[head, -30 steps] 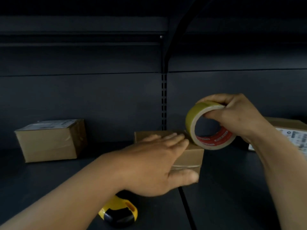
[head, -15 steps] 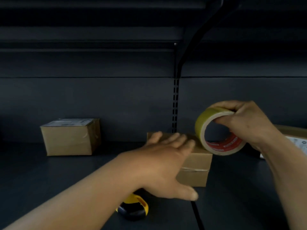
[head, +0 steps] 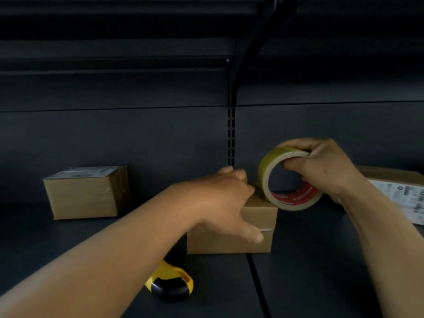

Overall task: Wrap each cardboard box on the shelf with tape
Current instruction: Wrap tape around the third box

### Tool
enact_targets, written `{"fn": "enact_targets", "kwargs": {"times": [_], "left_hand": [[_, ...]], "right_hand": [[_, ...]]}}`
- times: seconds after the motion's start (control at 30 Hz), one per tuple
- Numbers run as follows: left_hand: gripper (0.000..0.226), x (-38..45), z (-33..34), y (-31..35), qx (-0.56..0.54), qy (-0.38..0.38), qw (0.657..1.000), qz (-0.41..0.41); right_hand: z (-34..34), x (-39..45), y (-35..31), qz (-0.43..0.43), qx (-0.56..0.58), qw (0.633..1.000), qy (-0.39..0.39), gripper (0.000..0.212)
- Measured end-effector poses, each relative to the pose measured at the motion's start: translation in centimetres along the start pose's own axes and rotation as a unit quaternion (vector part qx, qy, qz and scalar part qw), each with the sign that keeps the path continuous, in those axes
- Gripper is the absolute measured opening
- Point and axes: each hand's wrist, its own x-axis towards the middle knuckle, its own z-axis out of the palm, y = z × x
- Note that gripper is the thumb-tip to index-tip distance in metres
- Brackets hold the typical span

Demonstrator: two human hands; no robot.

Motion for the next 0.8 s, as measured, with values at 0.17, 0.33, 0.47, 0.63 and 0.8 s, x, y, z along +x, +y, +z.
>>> {"fn": "enact_targets", "kwargs": {"times": [0.17, 0.33, 0.47, 0.63, 0.8], "left_hand": [[0.109, 2.9, 0.6, -0.7, -0.023, -0.076, 0.996, -0.029], [0.098, 3.4, 1.3, -1.7, -0.062, -0.02, 0.998, -0.009], [0.102, 3.5, 1.4, -3.8, -0.218, 0.072, 0.973, -0.004], [0.081, 2.8, 2.2, -3.9, -0.417, 0.153, 0.895, 0.045], [0.056, 2.3, 2.0, -4.1, -0.424, 0.141, 0.893, 0.055]], "right_hand": [[0.0, -0.1, 0.0, -0.009, 0.009, 1.0, -0.008, 0.033], [0.6, -0.3, 0.8, 0.028, 0.135, 0.99, -0.005, 0.033], [1.2, -0.3, 1.1, 0.054, 0.334, 0.94, -0.038, 0.036], [4.1, -0.7, -0.7, -0.01, 0.281, 0.956, -0.081, 0.048], [4.5, -0.5, -2.3, -0.045, 0.177, 0.977, -0.108, 0.08]]}}
